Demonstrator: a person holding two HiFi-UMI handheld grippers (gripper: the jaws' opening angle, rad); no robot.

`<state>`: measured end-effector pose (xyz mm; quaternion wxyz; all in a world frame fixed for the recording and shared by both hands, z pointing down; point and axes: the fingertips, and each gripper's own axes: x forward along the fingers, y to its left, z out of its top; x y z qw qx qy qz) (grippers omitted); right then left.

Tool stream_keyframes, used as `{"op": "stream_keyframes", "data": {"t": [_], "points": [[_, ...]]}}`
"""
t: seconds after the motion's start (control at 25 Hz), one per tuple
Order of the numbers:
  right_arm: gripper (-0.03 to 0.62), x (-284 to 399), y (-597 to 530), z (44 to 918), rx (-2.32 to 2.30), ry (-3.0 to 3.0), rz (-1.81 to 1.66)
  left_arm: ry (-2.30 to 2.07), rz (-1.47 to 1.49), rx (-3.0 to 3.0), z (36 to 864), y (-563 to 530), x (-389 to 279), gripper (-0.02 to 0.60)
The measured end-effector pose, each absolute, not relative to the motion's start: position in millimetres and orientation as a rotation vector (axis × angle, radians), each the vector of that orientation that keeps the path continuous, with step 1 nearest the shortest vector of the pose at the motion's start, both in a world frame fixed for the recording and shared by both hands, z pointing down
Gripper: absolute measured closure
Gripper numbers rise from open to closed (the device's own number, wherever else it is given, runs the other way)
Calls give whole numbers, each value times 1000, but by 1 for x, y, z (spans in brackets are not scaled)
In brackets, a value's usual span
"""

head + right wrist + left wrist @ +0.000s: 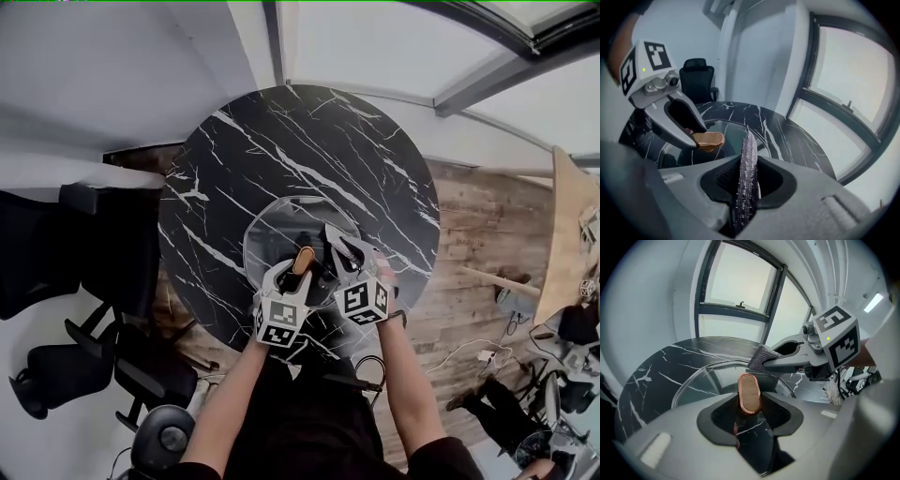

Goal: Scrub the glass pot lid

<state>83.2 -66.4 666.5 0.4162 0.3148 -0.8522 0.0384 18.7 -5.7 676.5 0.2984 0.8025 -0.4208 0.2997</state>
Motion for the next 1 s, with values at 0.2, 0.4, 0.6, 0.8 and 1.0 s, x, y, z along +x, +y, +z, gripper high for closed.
{"op": "stream_keyframes", "data": {"t": [0.2, 0.4, 0.6, 0.8, 1.0], "points": [[520, 80, -47, 685, 672, -2102, 45, -1118, 790, 2135, 676, -6, 18, 422], [520, 81, -29, 694, 605, -2065, -19, -1113, 782, 2137, 676, -7, 18, 421], [520, 60, 18, 695, 462, -2055, -61, -1105, 778, 2127, 678, -4, 18, 420], [520, 56, 72, 700, 360, -2096, -25, -1097, 760, 2128, 678, -5, 17, 420], [519, 50, 104, 705, 244, -2101, -158, -1103, 749, 2142, 677, -9, 17, 420]]}}
